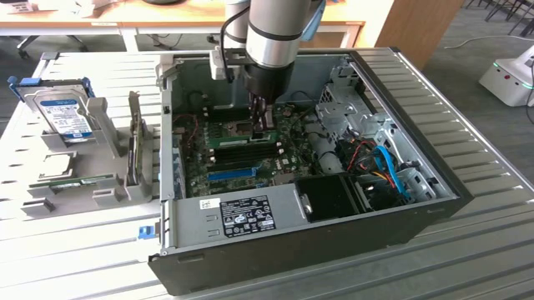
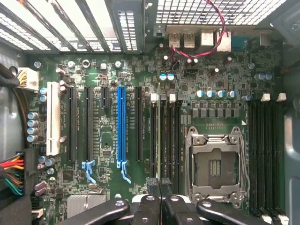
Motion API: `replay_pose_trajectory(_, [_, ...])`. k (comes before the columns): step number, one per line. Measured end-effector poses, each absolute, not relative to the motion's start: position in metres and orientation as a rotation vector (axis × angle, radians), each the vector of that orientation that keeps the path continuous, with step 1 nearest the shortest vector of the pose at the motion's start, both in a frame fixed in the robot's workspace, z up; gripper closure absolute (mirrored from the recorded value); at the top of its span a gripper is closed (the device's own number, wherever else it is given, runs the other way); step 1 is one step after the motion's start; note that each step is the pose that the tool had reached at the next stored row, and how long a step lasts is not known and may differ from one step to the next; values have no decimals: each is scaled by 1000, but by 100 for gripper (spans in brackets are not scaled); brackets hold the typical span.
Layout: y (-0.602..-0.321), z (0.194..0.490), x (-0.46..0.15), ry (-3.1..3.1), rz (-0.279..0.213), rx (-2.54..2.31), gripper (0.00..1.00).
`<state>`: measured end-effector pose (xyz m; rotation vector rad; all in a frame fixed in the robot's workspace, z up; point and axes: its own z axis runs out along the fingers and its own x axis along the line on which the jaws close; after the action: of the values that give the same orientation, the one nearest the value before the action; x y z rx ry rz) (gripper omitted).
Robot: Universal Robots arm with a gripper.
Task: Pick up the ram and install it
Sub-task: 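Insert the ram into the slot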
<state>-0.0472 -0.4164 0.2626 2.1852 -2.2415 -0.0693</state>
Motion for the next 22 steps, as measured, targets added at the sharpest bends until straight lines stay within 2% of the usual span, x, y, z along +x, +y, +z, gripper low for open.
replay_pose_trajectory(22, [-417,257,-37,-2240,-72,2184,89])
